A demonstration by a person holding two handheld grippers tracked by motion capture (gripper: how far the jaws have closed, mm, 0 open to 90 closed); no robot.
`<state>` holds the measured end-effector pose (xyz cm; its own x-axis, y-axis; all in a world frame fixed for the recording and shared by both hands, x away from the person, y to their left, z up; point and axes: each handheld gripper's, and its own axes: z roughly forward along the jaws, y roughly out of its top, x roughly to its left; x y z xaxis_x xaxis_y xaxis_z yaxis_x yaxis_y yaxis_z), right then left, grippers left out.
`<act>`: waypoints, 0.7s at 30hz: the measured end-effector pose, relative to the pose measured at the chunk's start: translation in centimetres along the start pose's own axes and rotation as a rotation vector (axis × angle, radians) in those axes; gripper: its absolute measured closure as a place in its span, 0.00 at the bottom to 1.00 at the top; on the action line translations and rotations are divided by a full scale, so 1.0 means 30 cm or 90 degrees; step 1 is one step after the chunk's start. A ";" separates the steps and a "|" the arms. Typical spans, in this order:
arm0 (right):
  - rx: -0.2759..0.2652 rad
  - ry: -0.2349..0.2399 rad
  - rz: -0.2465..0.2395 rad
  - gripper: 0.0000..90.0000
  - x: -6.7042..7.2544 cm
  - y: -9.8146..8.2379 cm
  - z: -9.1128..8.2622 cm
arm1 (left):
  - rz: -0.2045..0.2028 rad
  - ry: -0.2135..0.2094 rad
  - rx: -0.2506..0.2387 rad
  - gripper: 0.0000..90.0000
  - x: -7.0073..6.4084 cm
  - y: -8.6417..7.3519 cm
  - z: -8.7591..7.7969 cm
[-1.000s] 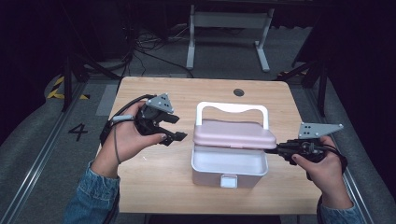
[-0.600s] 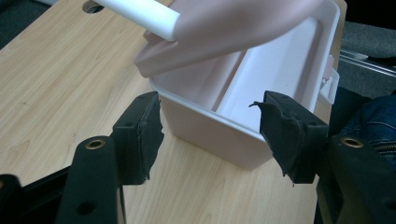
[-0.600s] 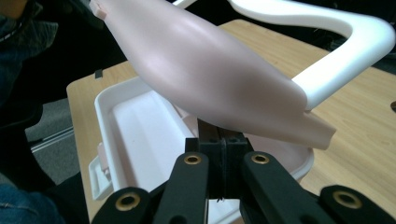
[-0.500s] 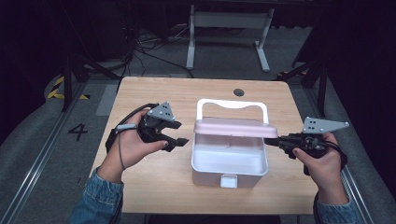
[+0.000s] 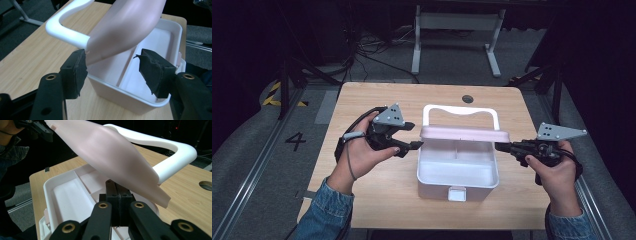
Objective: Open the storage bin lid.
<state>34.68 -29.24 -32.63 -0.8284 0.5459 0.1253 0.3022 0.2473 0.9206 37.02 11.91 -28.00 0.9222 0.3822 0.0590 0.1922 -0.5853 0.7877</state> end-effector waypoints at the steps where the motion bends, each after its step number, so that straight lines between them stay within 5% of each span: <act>1: 0.000 0.000 0.000 1.00 0.000 0.000 0.000 | 0.000 0.000 0.000 0.44 0.000 0.000 0.000; 12: -0.004 0.008 0.015 1.00 -0.005 -0.002 -0.001 | 0.021 0.003 -0.035 0.50 -0.005 0.035 0.047; 21: -0.009 0.006 0.020 1.00 -0.004 -0.004 -0.009 | 0.045 0.050 -0.041 0.58 -0.003 0.047 0.061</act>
<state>34.61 -29.56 -32.65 -0.8231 0.5458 0.1571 0.3212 0.2192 0.9213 37.81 9.75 -28.02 0.9030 0.3978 0.1621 0.1029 -0.5666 0.8175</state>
